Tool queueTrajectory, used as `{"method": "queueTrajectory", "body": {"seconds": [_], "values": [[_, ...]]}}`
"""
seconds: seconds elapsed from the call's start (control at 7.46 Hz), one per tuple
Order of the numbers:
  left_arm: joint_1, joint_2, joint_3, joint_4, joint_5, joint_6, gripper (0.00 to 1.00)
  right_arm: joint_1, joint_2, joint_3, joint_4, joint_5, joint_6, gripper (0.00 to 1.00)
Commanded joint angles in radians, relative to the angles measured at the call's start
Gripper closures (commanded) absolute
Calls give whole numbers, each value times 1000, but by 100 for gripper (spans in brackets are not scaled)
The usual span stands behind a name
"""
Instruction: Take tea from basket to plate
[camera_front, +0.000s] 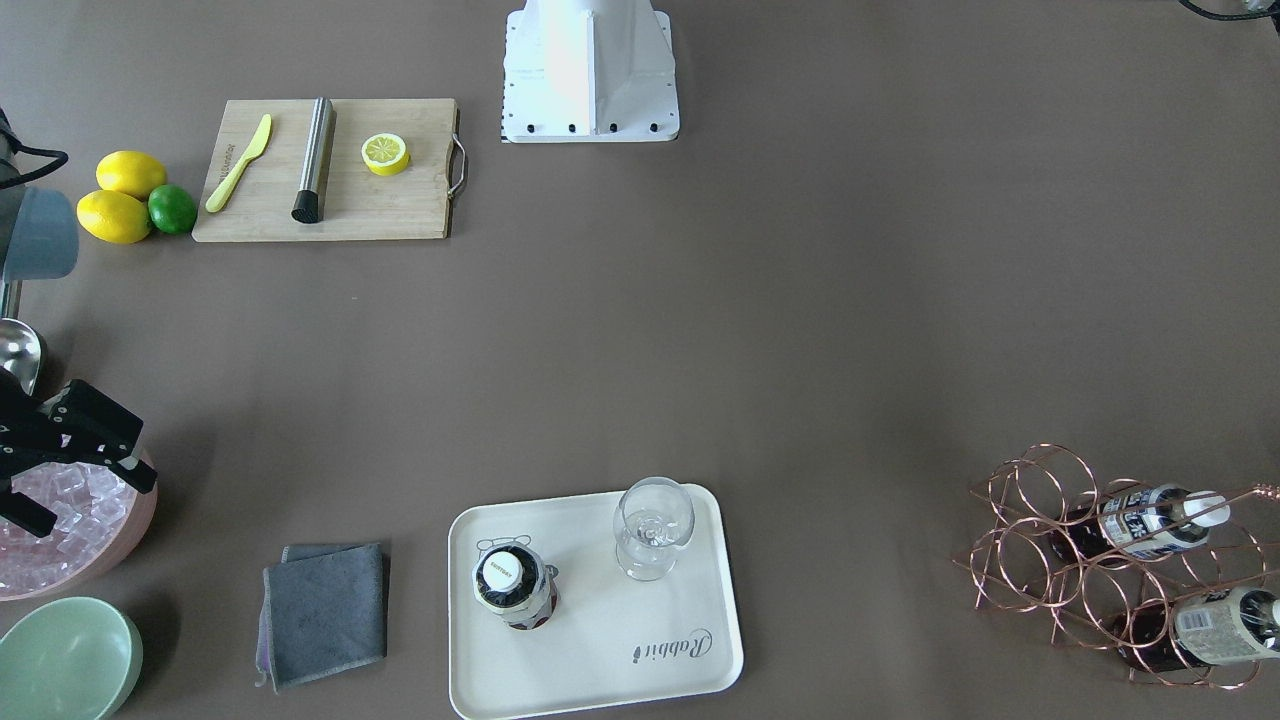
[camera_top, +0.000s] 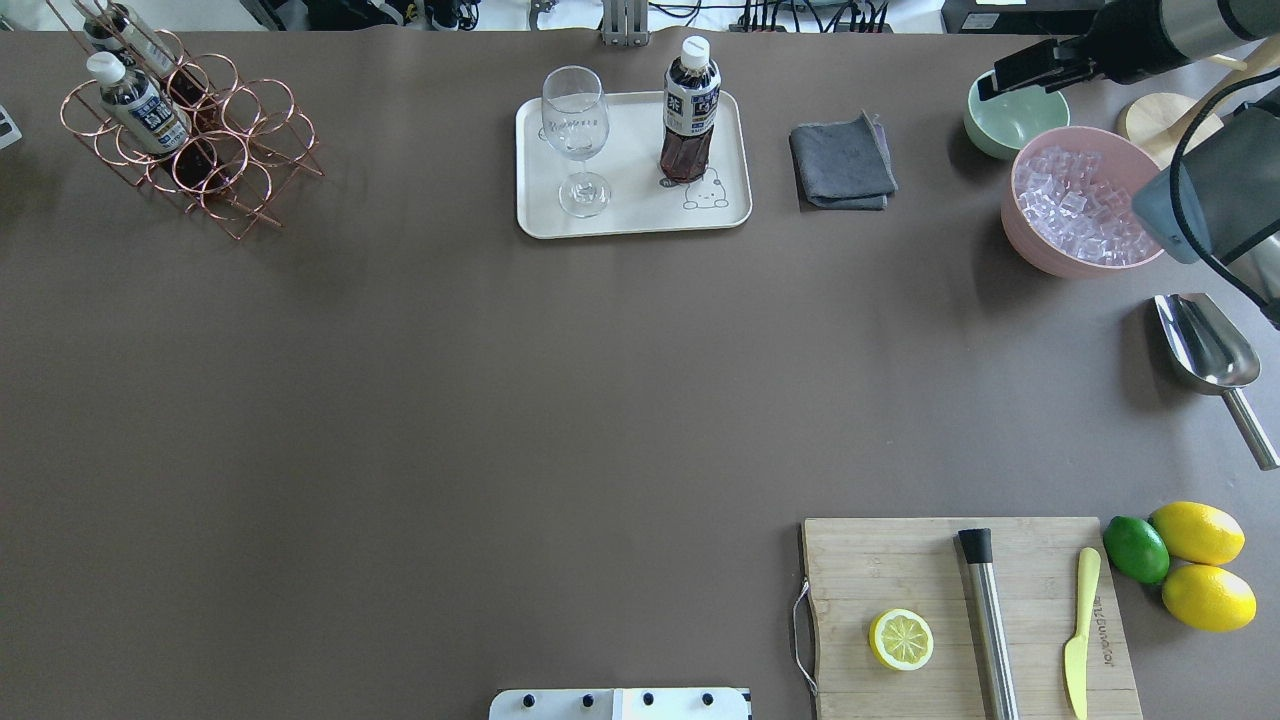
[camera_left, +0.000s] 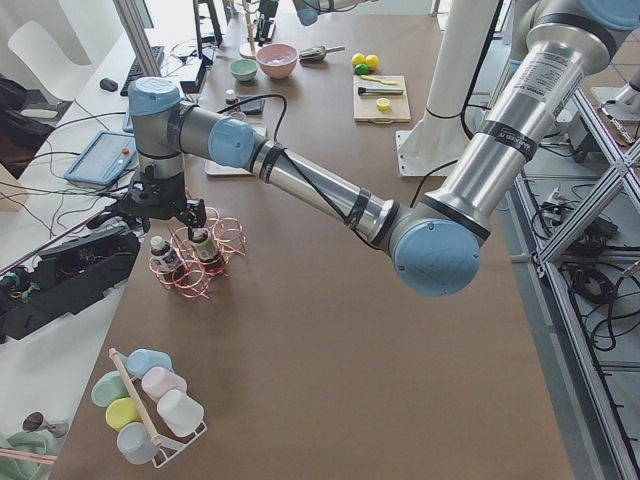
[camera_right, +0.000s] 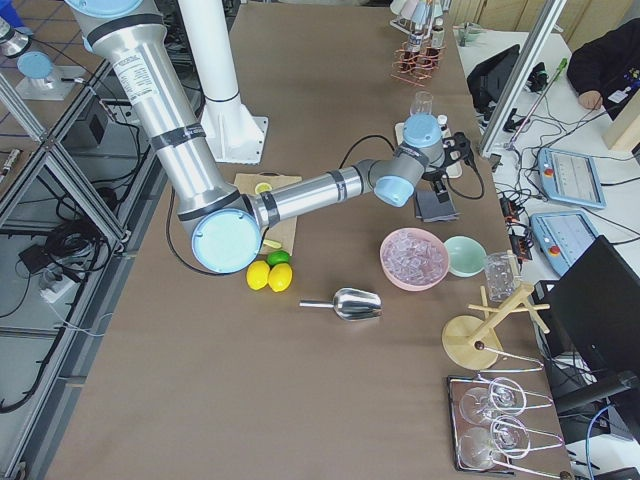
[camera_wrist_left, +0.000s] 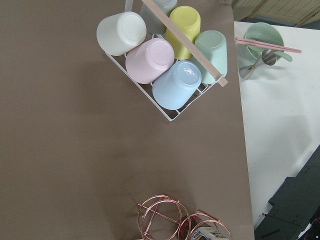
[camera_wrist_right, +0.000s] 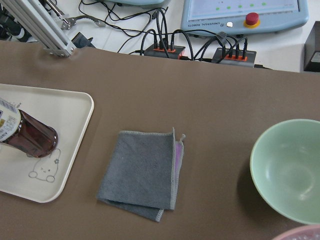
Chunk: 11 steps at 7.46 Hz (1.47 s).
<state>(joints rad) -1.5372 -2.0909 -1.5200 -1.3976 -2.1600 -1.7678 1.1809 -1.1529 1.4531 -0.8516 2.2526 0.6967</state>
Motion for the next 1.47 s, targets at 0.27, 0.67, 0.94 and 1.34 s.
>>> {"method": "queueTrajectory", "body": {"seconds": [0.27,0.67,0.94,1.34], "values": [[41,135,-164,-27,-11,2,2,37,-161,-16,-105,56,-147,2],[57,187,-187,-20,-133,158,2,129,-157,1,-463,90,-423,1],[78,230,-216,-14,-158,300,2,199,-183,52,-652,96,-468,1],[94,318,-281,3,-172,669,2,311,-249,98,-825,105,-638,1]]}}
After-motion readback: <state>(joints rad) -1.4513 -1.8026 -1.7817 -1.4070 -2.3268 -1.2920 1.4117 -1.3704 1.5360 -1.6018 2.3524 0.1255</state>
